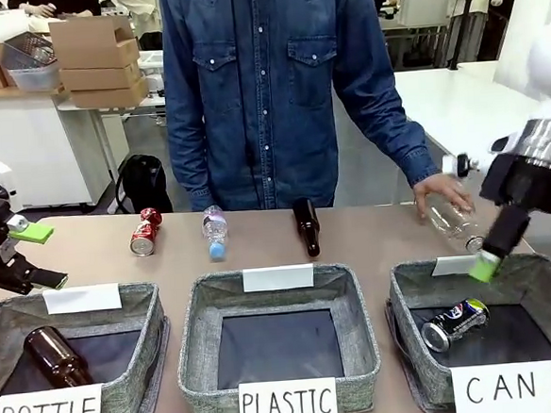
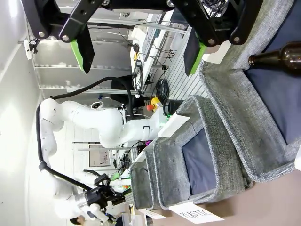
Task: Sort the can waste into the basket.
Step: Pick up the can waste from the table and place it in the right Fabric basket.
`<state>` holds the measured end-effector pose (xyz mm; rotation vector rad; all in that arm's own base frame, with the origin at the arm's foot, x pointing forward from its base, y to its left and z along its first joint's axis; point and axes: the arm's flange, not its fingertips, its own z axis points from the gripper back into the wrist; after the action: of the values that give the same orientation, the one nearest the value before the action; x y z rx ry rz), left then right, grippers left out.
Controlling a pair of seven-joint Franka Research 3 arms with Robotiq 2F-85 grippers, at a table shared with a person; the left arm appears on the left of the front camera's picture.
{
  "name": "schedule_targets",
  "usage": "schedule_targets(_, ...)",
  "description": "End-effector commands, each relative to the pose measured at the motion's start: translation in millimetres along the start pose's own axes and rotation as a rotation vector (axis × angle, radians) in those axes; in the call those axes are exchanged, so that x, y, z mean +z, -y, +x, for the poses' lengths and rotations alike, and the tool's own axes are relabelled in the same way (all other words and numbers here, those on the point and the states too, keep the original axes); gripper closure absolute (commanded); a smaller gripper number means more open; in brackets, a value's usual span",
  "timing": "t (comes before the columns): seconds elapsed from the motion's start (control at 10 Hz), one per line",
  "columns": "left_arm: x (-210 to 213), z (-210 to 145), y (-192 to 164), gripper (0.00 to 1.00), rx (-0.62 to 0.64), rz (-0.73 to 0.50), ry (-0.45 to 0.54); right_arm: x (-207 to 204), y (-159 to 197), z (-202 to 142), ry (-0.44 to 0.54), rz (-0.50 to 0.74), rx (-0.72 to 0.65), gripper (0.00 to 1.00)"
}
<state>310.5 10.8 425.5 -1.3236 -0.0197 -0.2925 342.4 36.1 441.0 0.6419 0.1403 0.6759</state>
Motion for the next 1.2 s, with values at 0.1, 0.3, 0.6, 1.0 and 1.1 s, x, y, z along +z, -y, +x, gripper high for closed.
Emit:
schedule_targets(0.1, -1, -3, 3, 0.0, 0.014, -0.004, -0.009, 33, -13, 5, 0.702, 0.69, -0.189, 0.0)
schedule_targets(0.3, -1, -3, 3, 0.0, 0.014, -0.004, -0.009, 51, 7, -2, 0.913, 0.842, -0.249, 0.0)
schedule_targets(0.6, -1, -3, 3, 0.0, 0.014, -0.004, -0.009, 53, -6, -4, 0.407, 0.503, -0.136, 0.0)
schedule_targets(1.0, -1, -3, 3, 0.0, 0.014, -0.004, -0.009, 53, -6, -4, 0.407, 0.503, -0.136, 0.0)
schedule_targets(1.1, -1, -3, 3, 0.0, 0.014, -0.004, -0.009, 53, -6, -4, 0.407, 0.503, -0.136, 0.0)
